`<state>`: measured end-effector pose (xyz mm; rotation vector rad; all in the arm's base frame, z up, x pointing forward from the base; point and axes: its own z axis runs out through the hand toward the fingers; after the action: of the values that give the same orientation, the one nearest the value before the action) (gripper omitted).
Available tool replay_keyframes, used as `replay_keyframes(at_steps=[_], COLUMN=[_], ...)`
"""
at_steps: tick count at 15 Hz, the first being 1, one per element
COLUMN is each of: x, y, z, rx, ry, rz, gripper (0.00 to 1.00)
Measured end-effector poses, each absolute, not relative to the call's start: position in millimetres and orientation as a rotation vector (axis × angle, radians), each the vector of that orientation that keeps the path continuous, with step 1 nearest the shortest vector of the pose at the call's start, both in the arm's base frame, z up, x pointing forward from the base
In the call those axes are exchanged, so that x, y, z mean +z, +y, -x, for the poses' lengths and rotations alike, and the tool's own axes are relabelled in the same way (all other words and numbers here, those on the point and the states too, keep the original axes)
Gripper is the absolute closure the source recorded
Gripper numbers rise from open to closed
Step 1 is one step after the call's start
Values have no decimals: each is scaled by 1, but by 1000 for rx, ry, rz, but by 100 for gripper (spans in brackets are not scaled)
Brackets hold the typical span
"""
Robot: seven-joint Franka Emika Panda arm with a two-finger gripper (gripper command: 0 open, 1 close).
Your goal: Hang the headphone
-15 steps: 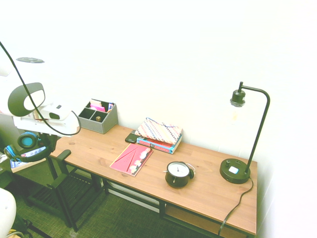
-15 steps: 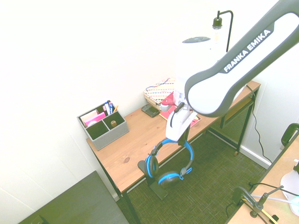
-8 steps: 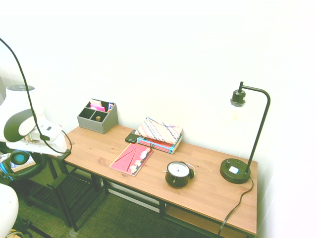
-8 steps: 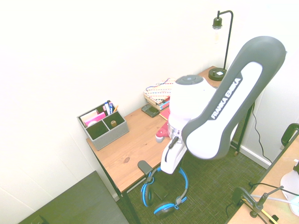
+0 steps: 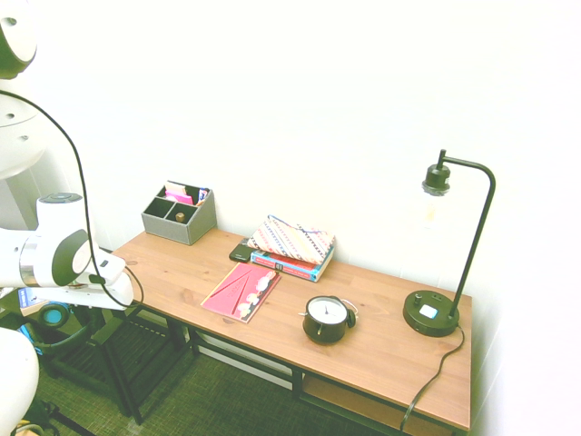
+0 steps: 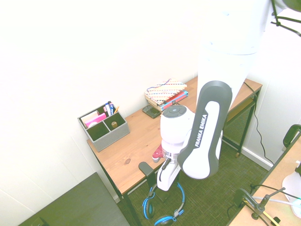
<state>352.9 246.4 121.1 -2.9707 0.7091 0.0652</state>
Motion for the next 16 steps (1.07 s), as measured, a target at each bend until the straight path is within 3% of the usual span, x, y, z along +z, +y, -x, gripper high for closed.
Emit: replay_keyframes(at_steps=[5, 6, 16], x=[89, 85, 82], y=[243, 244, 240], z=[-365, -366, -382], rx=[104, 119, 184], ry=[754, 767, 807], rz=[2997, 2997, 2992], gripper=[100, 0, 0])
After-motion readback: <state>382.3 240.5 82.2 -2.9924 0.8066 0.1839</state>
